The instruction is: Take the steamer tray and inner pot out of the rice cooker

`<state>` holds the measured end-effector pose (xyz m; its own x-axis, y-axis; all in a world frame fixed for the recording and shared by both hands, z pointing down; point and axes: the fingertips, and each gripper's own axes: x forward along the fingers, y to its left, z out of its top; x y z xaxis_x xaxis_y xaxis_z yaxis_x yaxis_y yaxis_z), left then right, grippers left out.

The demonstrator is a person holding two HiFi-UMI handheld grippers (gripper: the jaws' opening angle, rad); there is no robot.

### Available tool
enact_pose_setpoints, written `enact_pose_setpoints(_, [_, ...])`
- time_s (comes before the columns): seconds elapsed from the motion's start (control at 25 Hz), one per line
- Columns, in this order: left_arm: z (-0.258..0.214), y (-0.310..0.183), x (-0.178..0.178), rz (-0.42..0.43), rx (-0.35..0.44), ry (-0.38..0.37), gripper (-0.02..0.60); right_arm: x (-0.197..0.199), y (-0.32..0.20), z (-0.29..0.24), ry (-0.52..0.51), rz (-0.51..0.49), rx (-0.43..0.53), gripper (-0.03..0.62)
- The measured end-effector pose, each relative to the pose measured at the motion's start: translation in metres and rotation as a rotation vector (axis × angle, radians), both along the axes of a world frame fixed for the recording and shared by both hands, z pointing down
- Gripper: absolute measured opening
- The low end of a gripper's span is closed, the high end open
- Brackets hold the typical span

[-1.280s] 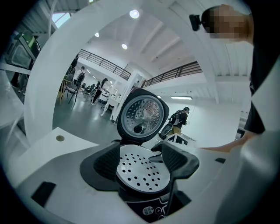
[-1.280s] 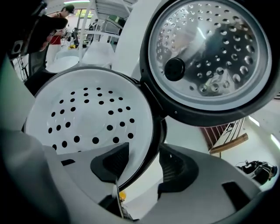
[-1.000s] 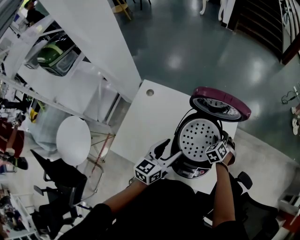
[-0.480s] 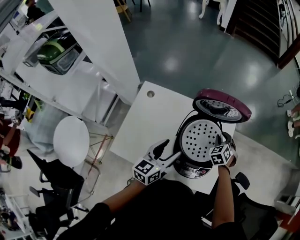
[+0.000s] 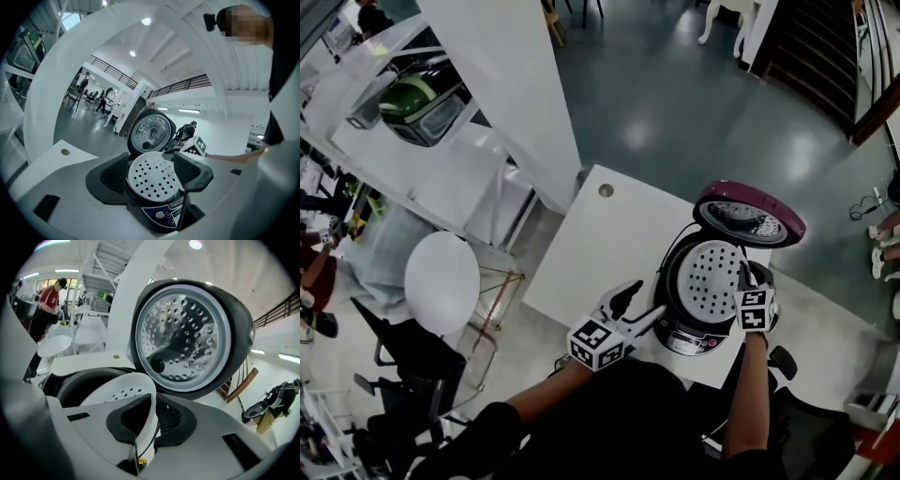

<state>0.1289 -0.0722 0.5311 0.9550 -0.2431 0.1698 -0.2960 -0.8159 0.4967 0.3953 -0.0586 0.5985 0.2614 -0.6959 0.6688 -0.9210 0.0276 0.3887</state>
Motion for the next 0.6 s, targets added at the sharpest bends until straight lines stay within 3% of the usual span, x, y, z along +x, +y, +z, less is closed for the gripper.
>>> enact_pose_setpoints(0.2, [-0.003,0.002,-0.011,0.006,-0.010,0.018,0.279,-0.008,-0.001,-0.020,0.008,0.004,0.038,0.020])
enact_pose_setpoints(0.6, [-0.014,0.000,-0.042,0.010,-0.017,0.055,0.279,-0.032,-0.003,-0.060,0.135,-0.024,0.036,0.020])
